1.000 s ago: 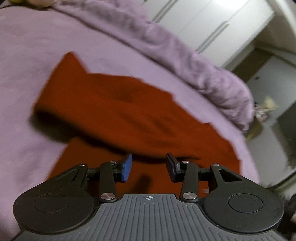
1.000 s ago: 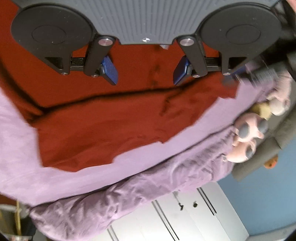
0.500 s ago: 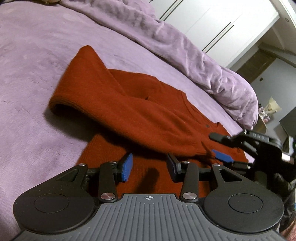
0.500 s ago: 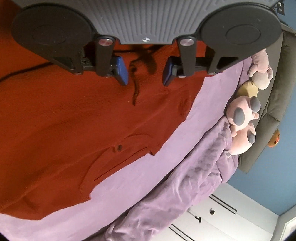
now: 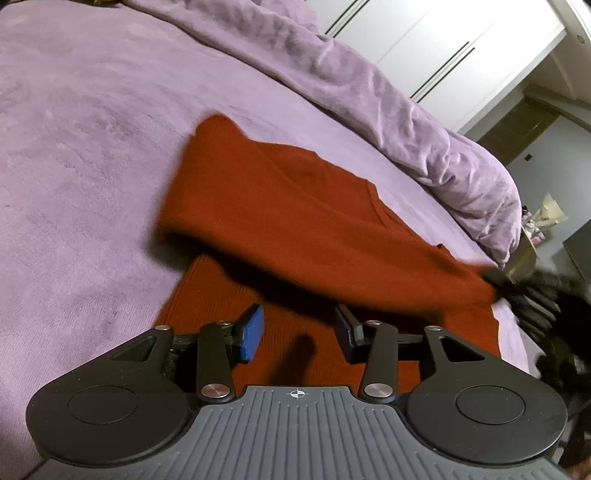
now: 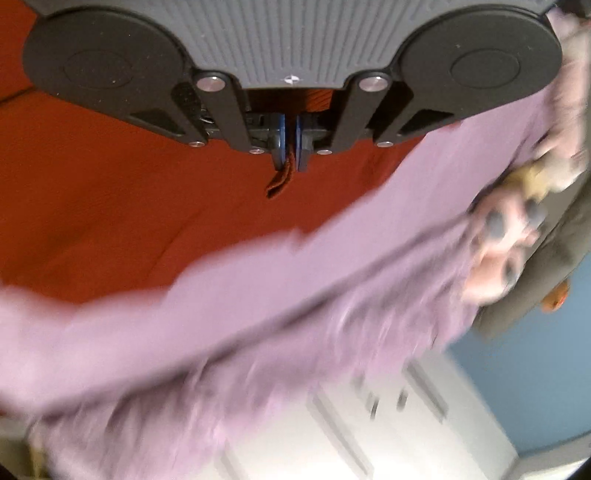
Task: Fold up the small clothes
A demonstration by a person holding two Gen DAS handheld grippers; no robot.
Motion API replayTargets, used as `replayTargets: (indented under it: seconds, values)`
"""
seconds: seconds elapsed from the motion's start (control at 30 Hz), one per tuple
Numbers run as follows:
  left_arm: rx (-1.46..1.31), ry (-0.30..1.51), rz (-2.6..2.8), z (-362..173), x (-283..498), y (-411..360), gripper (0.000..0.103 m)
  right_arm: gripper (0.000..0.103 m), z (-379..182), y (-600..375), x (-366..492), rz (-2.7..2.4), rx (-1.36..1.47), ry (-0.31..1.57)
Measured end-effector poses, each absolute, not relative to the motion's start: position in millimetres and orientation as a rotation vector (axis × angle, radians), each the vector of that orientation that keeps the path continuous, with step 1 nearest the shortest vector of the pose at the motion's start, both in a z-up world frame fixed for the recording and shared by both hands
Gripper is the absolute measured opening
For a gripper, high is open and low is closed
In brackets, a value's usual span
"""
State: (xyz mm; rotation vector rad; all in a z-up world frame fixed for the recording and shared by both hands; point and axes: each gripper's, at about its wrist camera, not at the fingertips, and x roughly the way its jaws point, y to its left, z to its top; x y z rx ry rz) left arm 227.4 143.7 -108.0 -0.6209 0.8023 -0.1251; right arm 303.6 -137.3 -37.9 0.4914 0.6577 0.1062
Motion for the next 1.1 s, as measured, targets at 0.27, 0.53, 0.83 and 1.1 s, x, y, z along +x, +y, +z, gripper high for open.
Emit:
replayTargets:
  seconds: [0.27, 0.53, 0.83, 1.1]
  values:
    - [-0.612, 0.8, -0.089, -108, 240, 134, 0.057, 0.005, -60, -229, 279, -0.121, 0.469, 0.688]
    - [-0.581, 0.808, -0.084, -105, 243, 129, 0.063, 0.047, -85, -244, 277, -0.027, 0.546, 0.771]
    - [-0.53, 0.814, -0.074, -99, 250, 123, 0.066, 0.004, -63, -204, 286, 0.006, 0.287, 0.686]
    - [-0.501, 0.851, -0.1, -94, 246, 120, 0.068, 0.004, -57, -221, 291, -0.239, 0.045, 0.649]
